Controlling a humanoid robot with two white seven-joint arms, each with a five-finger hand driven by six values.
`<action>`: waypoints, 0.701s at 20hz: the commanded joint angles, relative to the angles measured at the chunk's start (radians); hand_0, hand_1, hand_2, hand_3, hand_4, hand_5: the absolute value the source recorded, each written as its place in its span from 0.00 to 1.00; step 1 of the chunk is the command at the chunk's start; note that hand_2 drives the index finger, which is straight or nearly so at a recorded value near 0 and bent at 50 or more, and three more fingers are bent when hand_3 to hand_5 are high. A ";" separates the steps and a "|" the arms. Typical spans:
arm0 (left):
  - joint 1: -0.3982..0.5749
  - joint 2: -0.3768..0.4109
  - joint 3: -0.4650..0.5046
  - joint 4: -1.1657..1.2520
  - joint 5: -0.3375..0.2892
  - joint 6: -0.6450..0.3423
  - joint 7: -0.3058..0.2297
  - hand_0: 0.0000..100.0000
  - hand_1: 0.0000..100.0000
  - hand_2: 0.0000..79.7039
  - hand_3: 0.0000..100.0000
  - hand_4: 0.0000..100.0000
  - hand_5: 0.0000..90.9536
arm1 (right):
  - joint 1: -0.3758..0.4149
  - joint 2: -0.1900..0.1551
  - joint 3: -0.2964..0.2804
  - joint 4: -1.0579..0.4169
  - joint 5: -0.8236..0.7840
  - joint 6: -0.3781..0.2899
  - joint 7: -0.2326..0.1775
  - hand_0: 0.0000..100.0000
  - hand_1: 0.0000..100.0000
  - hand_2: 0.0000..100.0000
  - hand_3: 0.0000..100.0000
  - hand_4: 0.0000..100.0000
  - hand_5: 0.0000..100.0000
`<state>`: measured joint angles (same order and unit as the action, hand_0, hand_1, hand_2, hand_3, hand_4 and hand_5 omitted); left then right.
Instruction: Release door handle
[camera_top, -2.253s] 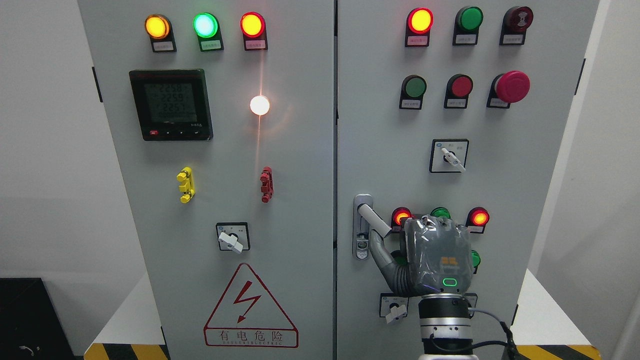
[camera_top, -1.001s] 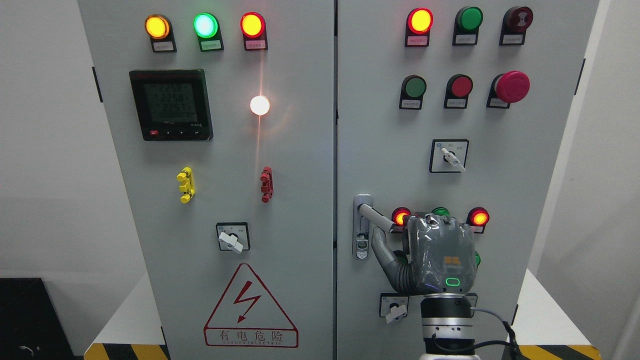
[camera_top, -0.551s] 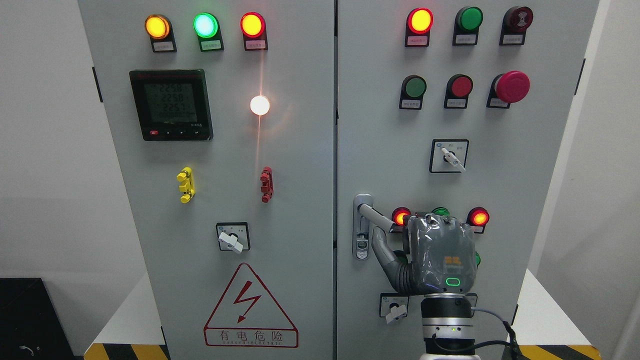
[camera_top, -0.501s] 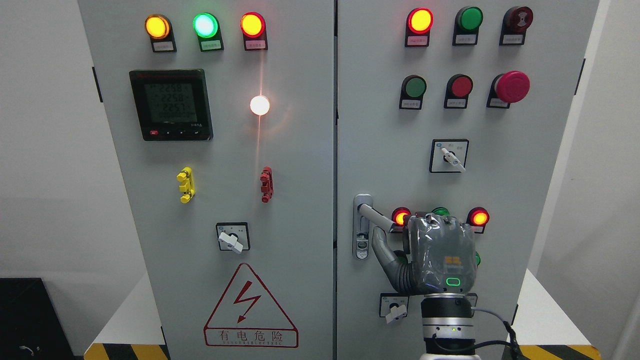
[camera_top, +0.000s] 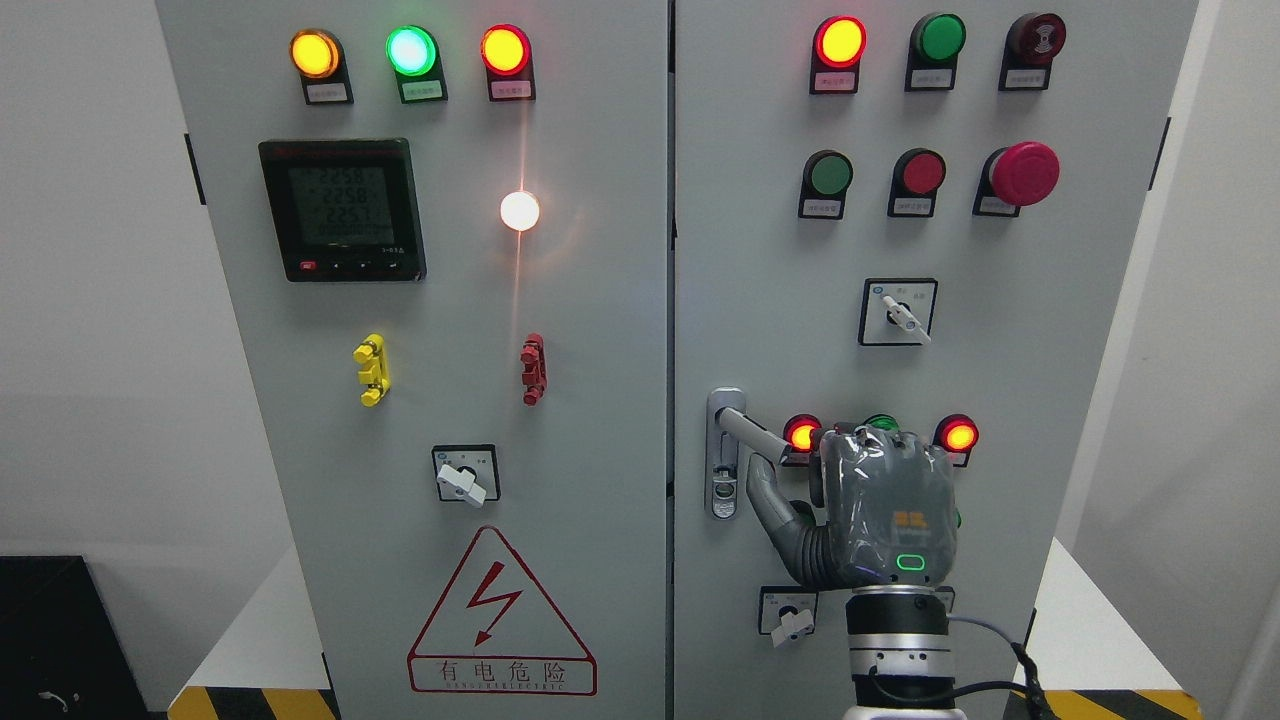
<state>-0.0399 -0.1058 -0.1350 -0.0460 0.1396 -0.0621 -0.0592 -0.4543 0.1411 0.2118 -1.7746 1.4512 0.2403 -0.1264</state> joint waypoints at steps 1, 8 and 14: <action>0.000 0.000 0.000 0.000 0.000 -0.001 -0.001 0.12 0.56 0.00 0.00 0.00 0.00 | 0.000 0.000 -0.005 -0.008 0.000 0.001 0.001 0.48 0.36 0.99 1.00 1.00 1.00; 0.000 0.000 0.000 0.000 0.000 -0.001 -0.001 0.12 0.56 0.00 0.00 0.00 0.00 | 0.000 0.000 -0.005 -0.008 0.000 0.001 0.001 0.48 0.36 0.99 1.00 1.00 1.00; 0.000 0.000 0.000 0.000 0.000 -0.001 -0.001 0.12 0.56 0.00 0.00 0.00 0.00 | -0.001 0.000 -0.006 -0.008 0.000 0.002 0.001 0.49 0.36 0.99 1.00 1.00 1.00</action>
<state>-0.0399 -0.1058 -0.1350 -0.0460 0.1396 -0.0622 -0.0592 -0.4541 0.1410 0.2082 -1.7803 1.4512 0.2401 -0.1260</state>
